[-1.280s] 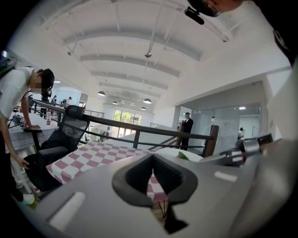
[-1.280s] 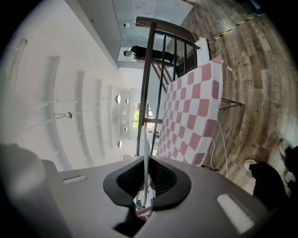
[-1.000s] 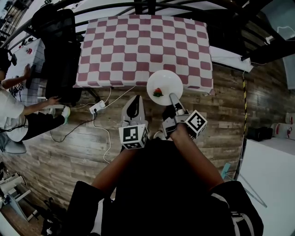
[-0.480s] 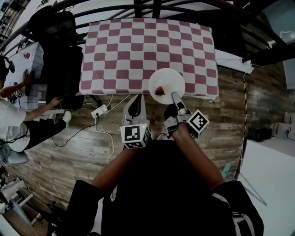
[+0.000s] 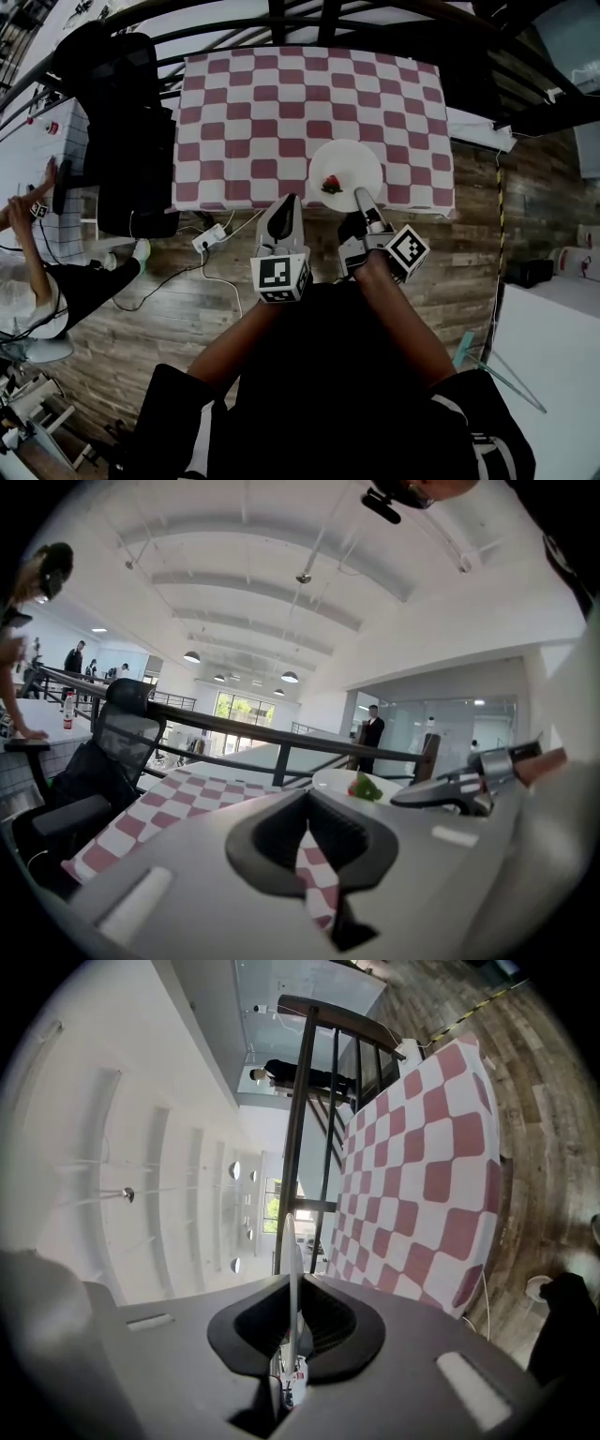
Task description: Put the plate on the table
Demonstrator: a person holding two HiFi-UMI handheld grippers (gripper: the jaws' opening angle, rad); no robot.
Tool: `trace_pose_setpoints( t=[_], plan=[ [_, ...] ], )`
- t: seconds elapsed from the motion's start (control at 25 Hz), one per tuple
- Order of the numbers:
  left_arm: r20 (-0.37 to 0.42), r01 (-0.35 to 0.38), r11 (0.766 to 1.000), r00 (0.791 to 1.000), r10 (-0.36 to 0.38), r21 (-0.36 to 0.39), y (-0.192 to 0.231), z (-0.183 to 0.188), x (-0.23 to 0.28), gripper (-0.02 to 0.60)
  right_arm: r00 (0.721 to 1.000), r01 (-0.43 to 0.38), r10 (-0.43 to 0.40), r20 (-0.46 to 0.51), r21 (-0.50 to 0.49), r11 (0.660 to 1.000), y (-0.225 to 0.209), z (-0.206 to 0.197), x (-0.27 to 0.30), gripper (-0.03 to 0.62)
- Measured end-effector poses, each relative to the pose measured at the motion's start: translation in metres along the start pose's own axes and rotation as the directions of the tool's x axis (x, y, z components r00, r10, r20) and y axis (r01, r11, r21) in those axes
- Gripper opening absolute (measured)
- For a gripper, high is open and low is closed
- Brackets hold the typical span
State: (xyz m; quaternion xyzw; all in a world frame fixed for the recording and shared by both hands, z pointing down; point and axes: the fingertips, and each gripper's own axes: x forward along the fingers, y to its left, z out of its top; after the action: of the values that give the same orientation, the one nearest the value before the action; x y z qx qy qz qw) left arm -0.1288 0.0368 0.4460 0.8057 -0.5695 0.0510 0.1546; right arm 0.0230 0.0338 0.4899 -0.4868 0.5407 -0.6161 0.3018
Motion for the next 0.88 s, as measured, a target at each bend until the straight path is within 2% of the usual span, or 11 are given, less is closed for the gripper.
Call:
trace_pose_setpoints(
  t=[0.44,0.88],
  plan=[
    [0.035,0.010,1.000,0.999,-0.010,-0.011,0.049,0.019,0.013,0.009,0.999,-0.006,0.005,0.034,0.014,1.000,0.010,-0.015,0.038,0.017],
    [0.032,-0.041,0.999,0.999,0.040,0.030,0.071,0.022,0.045,0.009,1.000,0.007,-0.007,-0.009,0.004,1.000,-0.002,-0.008,0.064,0.017]
  ],
)
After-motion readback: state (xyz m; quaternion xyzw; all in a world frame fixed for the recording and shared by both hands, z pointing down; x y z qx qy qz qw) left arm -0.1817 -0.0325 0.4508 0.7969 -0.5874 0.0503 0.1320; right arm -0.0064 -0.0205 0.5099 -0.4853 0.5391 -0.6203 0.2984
